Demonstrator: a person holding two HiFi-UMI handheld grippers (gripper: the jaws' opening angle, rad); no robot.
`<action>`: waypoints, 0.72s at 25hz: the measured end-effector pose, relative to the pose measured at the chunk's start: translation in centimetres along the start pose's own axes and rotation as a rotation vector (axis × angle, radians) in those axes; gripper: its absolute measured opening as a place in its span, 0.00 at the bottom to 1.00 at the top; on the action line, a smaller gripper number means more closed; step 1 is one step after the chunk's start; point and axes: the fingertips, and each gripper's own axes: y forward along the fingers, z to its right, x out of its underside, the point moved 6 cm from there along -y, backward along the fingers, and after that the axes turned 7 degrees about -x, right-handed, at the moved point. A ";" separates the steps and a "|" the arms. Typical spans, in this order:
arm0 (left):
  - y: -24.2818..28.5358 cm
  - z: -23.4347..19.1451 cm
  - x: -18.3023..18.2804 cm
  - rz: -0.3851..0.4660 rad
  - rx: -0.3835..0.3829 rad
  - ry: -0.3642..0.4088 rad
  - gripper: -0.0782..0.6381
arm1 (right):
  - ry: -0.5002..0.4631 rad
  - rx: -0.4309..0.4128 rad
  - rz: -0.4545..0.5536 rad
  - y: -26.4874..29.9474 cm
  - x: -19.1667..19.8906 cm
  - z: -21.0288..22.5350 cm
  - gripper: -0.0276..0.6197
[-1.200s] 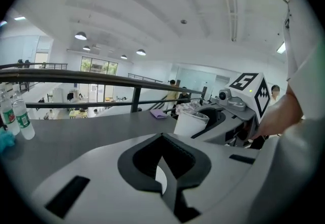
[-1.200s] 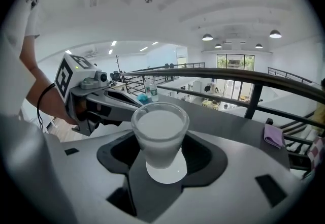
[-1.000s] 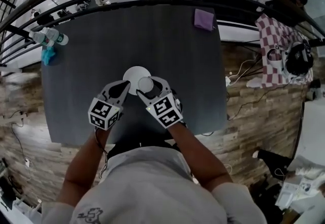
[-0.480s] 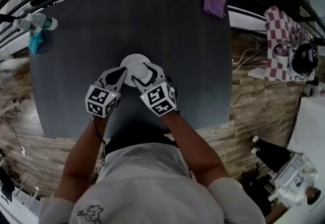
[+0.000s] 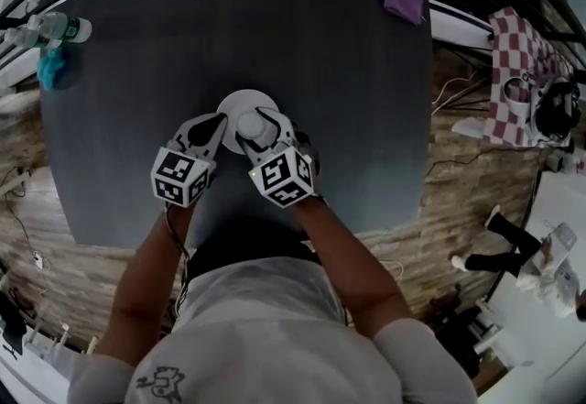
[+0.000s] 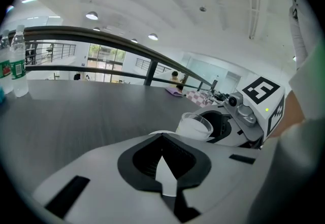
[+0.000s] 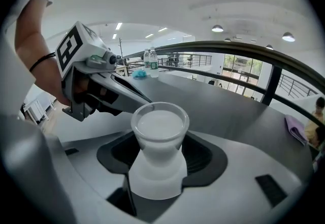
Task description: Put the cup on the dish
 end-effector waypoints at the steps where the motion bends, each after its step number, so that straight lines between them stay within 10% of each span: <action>1: 0.1 -0.1 0.1 -0.001 0.001 -0.002 0.11 | -0.002 0.000 -0.007 0.3 0.2 0.0 0.45; 18: 0.4 -1.8 0.5 0.001 0.015 -0.015 0.11 | -0.030 0.008 -0.067 2.7 1.3 -1.0 0.45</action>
